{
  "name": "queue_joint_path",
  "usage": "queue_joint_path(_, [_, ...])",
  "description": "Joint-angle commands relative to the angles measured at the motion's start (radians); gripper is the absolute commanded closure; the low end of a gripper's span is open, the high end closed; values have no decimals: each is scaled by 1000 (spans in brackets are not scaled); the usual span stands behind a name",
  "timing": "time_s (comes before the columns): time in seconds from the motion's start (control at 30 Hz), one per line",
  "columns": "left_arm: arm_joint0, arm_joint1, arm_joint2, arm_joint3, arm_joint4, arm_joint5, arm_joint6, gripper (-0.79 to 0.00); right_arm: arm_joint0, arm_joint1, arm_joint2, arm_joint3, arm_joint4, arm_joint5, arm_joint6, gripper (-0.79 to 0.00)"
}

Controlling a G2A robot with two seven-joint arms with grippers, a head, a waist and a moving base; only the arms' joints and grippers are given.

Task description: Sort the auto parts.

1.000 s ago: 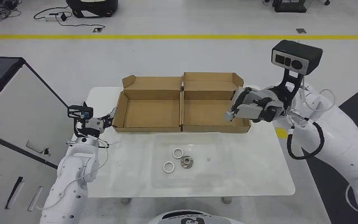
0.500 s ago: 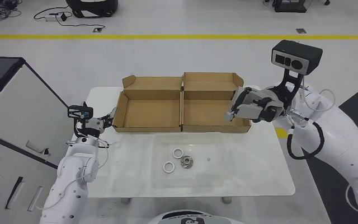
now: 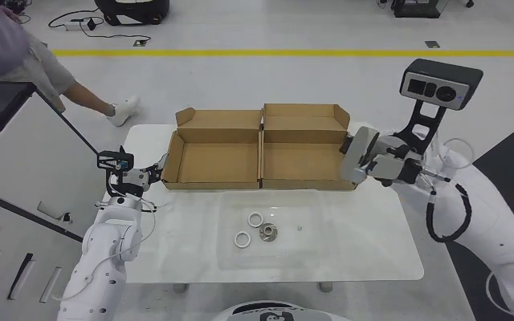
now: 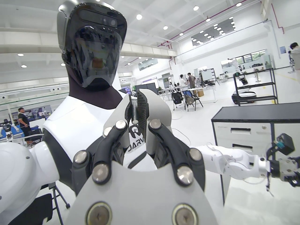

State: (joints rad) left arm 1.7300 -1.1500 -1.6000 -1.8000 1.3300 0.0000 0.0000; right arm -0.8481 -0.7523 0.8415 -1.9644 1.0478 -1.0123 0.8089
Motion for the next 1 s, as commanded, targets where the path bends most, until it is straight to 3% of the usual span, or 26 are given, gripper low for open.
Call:
queue_joint_path(0.0, [0, 0, 0, 0, 0, 0, 0, -785, -3, -10, 1, -15, 21, 0, -1, 0])
queue_joint_path(0.23, [0, 0, 0, 0, 0, 0, 0, -785, -11, -29, 20, 26, -4, 42, 40, 0])
queue_joint_path(0.53, [0, 0, 0, 0, 0, 0, 0, -785, -39, -28, 89, 73, -175, 177, 90, 0])
queue_joint_path(0.97, [0, 0, 0, 0, 0, 0, 0, -785, -96, -63, 128, -26, 25, 73, 72, 0])
